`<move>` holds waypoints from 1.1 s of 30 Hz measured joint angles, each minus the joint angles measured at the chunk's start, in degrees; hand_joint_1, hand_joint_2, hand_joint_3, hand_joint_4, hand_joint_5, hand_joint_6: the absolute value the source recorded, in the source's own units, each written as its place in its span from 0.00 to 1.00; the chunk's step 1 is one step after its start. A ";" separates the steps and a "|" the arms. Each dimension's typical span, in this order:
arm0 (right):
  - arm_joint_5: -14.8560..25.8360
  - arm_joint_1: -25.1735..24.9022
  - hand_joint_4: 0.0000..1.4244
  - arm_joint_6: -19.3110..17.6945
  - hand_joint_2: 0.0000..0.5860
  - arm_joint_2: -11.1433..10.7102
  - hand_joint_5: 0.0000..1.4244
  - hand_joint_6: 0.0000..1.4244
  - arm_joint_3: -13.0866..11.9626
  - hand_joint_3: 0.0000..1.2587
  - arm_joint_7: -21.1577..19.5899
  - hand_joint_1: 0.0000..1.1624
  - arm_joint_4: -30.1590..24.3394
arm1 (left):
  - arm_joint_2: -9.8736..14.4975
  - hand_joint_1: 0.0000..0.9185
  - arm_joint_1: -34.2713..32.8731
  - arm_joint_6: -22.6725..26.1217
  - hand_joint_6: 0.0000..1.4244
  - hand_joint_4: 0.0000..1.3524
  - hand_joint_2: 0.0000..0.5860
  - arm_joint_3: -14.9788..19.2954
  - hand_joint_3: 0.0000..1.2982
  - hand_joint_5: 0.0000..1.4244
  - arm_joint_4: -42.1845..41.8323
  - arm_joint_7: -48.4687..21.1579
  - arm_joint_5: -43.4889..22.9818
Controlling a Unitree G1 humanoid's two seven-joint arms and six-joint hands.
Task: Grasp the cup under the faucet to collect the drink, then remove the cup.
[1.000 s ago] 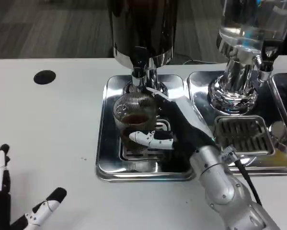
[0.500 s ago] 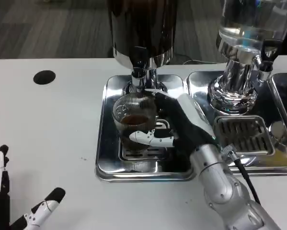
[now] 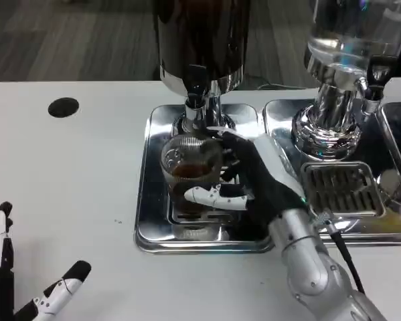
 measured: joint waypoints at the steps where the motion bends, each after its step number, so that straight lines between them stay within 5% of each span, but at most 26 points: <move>1: -0.01 0.11 0.44 -0.16 0.34 -0.05 0.41 0.51 -0.01 0.45 -0.05 0.74 0.00 | 0.00 0.00 -0.02 0.00 0.00 0.00 0.15 0.00 0.02 0.00 0.00 0.00 0.00; 33: -1.88 6.23 0.47 -1.24 0.34 -3.55 0.45 0.58 -2.25 0.47 -1.52 0.75 -6.98 | -0.06 0.00 -4.15 0.23 0.00 0.00 0.13 -2.48 0.02 0.00 1.70 -0.11 0.11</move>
